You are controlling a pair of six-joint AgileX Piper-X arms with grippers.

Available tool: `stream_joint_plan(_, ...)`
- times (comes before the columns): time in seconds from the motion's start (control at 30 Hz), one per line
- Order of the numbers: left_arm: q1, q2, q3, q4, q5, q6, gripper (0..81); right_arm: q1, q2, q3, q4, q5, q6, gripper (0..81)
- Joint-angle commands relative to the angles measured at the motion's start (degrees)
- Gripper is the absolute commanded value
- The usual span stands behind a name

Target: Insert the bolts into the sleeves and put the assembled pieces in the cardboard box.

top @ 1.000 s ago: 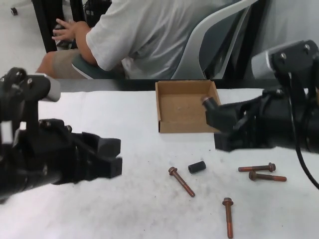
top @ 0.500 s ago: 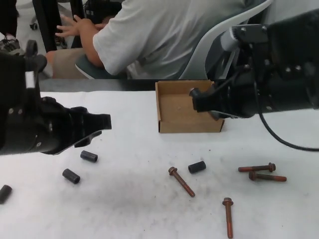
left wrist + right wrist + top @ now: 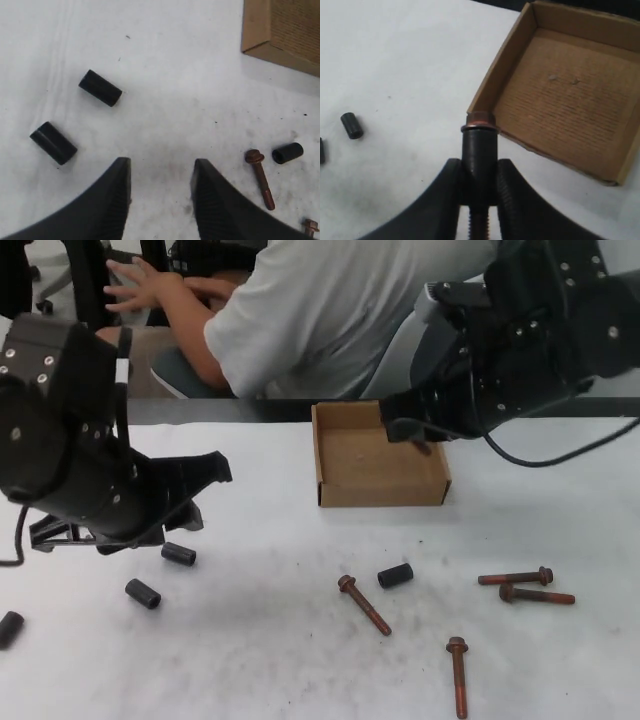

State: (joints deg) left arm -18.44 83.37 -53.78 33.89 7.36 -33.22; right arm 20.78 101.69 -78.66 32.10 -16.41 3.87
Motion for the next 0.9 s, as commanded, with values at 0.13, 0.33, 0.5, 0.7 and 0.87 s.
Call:
stream_joint_plan(0.13,1.97,4.69,-3.33,2.33,2.19,-4.43,32.1,-1.50,6.07,-6.04,2.16,-1.08,-1.34,0.2)
stream_joint_plan(0.33,3.16,8.87,-5.33,3.83,3.32,-6.19,32.1,-2.58,10.69,-8.72,2.15,-1.08,-1.34,0.2)
stream_joint_plan(0.5,4.39,12.12,-6.08,5.05,4.49,-9.18,32.1,-3.74,14.97,-12.16,3.24,-1.69,-1.66,0.2)
stream_joint_plan(0.7,6.44,16.39,-8.42,7.82,4.24,-9.84,32.1,-5.06,19.72,-17.33,3.24,-2.35,-1.35,0.2)
stream_joint_plan(0.87,7.53,19.77,-12.52,11.38,2.13,-10.05,32.1,-5.81,23.25,-21.82,3.65,-2.40,-1.24,0.2)
